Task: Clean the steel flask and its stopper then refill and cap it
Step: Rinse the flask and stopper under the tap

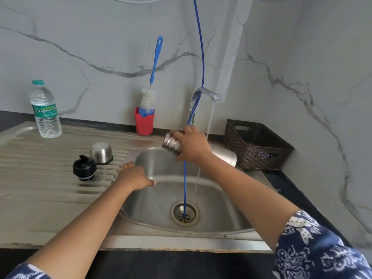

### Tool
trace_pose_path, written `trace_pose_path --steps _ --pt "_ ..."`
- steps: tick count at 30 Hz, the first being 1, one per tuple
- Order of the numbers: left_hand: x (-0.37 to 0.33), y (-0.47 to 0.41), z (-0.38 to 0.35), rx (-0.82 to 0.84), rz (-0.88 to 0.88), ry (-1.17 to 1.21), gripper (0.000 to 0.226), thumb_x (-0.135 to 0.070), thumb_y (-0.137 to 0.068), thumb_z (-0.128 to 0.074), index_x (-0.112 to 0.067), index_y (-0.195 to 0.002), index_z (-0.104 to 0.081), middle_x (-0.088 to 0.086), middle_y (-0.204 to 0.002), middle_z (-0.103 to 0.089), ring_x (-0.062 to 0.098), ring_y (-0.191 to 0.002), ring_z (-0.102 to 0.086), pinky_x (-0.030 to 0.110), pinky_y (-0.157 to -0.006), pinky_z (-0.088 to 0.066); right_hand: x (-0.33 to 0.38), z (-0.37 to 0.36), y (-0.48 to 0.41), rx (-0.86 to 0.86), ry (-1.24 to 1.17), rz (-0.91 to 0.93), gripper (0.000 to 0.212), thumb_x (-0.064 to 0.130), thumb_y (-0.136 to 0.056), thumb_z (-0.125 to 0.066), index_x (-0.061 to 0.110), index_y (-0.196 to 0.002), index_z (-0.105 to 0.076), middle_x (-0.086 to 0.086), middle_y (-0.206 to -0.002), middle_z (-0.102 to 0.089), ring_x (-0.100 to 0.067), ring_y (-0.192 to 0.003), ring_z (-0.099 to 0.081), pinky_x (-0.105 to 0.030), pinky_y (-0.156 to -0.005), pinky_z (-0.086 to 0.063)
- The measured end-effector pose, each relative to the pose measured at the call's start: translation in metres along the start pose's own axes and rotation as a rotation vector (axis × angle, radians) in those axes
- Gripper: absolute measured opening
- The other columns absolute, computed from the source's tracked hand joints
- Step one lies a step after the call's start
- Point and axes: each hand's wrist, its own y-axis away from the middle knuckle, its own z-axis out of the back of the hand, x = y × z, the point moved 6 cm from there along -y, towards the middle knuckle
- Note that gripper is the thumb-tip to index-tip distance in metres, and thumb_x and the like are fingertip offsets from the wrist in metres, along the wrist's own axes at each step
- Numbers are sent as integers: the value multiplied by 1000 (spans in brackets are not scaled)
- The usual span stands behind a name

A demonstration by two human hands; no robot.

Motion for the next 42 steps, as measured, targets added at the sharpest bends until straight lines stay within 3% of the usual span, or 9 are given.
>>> trace_pose_path --steps 5,10,14,20,23,27,32,37,42 --pt "-1 6 25 70 -117 506 87 -47 -80 -71 -11 -148 -31 9 -153 -33 25 -137 -37 31 -109 -30 -47 39 -11 -163 -711 -216 77 32 -64 -83 23 -132 -47 -2 -107 -57 -22 -99 -56 -30 -83 -45" --pt "14 28 37 287 -27 1140 74 -58 -76 -58 -17 -136 -46 12 -129 -56 29 -113 -57 41 -90 -50 -59 57 -14 -257 -1445 -314 57 16 -69 -82 28 -113 -48 9 -100 -60 -15 -93 -62 -38 -85 -54" --pt "29 40 43 355 71 1491 68 -59 -74 -56 -11 -122 -49 22 -124 -56 39 -110 -60 49 -76 -57 -42 60 -22 -237 -1695 -336 67 25 -71 -81 23 -127 -45 3 -114 -59 -16 -98 -60 -33 -76 -53" --pt "64 50 77 48 70 1939 45 -41 -85 -61 0 -104 -60 24 -104 -64 33 -71 -72 37 -63 -60 8 58 -35 -135 -1854 -254 64 14 -77 -77 18 -128 -39 -7 -121 -54 -21 -99 -62 -35 -76 -58" --pt "102 60 102 -163 107 1908 31 -35 -90 -61 -6 -100 -60 19 -100 -64 31 -65 -71 30 -54 -59 29 61 -46 -69 -1804 -169 72 9 -74 -79 25 -128 -34 -2 -113 -50 -21 -99 -60 -37 -80 -58" --pt "157 74 155 -449 138 1762 27 -33 -86 -67 -13 -102 -59 10 -103 -63 24 -88 -65 24 -49 -57 62 76 -68 -115 -1295 67 66 24 -68 -85 18 -125 -52 2 -105 -53 -14 -93 -54 -21 -81 -46" --pt "197 97 239 -734 92 1482 21 -29 -81 -74 -16 -85 -58 4 -88 -61 17 -80 -63 31 -68 -57 139 86 -104 58 -749 299 69 37 -72 -81 16 -130 -49 -5 -111 -59 -20 -99 -55 -28 -85 -44" --pt "203 91 311 -841 -28 1145 28 -29 -71 -83 -11 -85 -66 8 -93 -69 17 -82 -66 34 -78 -58 210 74 -131 162 -800 362 81 34 -70 -82 17 -137 -41 -7 -128 -56 -23 -111 -54 -26 -87 -41" --pt "212 65 330 -848 -4 882 67 -39 -59 -89 -8 -114 -66 7 -110 -67 16 -94 -66 30 -73 -56 260 39 -140 295 -976 334 85 31 -69 -84 13 -139 -40 -7 -134 -52 -24 -121 -51 -32 -102 -41"
